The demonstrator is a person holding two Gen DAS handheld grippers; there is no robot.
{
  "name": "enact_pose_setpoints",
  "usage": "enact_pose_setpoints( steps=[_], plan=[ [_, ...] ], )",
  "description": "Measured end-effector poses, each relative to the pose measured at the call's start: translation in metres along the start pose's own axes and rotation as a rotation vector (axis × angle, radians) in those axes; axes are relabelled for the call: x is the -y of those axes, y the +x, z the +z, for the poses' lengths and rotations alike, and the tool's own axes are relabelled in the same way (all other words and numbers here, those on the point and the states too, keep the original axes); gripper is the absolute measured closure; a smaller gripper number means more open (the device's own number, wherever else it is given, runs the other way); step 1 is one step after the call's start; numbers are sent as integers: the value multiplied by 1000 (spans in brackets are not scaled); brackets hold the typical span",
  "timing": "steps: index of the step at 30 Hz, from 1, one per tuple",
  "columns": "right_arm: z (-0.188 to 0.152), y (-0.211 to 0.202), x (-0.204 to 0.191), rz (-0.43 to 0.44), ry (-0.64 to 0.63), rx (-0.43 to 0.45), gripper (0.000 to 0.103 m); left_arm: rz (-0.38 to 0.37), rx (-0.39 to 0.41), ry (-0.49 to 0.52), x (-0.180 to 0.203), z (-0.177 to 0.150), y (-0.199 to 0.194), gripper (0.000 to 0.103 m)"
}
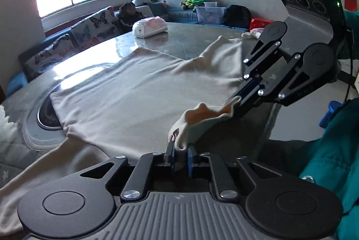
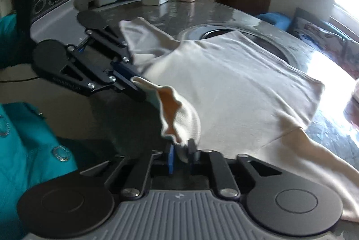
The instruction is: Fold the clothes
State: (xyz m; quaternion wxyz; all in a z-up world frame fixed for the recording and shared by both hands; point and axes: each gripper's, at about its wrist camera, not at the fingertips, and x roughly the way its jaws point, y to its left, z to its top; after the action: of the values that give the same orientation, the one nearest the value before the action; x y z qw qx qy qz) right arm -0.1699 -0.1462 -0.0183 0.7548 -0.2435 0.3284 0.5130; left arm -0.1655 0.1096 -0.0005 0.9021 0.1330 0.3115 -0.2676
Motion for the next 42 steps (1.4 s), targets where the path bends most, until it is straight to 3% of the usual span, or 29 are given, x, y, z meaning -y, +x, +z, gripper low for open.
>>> enact_pose_setpoints(
  steps=[6,8,11,15,17,20,24,29,31,36,42],
  plan=[
    [10,-23,15,57,59,49,80,2,80,-34,-20,11,-24,82],
    [14,-27,22,37,87,79,80,29,124,-71,-29,17,-31,82],
    [22,-17,34,-77,116,107,75,85,177,-137,-41,27,-31,82],
    [26,14,39,-138,131,98,72,148,145,-203,-45,38,-3,82],
    [24,24,34,-129,117,94,66,125,125,-212,-40,37,12,82],
    [21,35,23,-107,87,90,66,103,84,-180,-29,30,29,82],
    [11,33,10,-117,55,104,66,75,35,-161,-18,17,38,82],
    [1,17,12,-95,75,112,61,70,33,-162,-14,7,35,76],
    [2,11,21,-74,115,117,57,71,35,-166,-14,6,34,72],
    [9,11,53,-191,198,148,50,74,37,-173,-14,5,33,67],
    [10,34,89,-256,301,147,46,84,42,-198,-13,3,32,63]
  ],
)
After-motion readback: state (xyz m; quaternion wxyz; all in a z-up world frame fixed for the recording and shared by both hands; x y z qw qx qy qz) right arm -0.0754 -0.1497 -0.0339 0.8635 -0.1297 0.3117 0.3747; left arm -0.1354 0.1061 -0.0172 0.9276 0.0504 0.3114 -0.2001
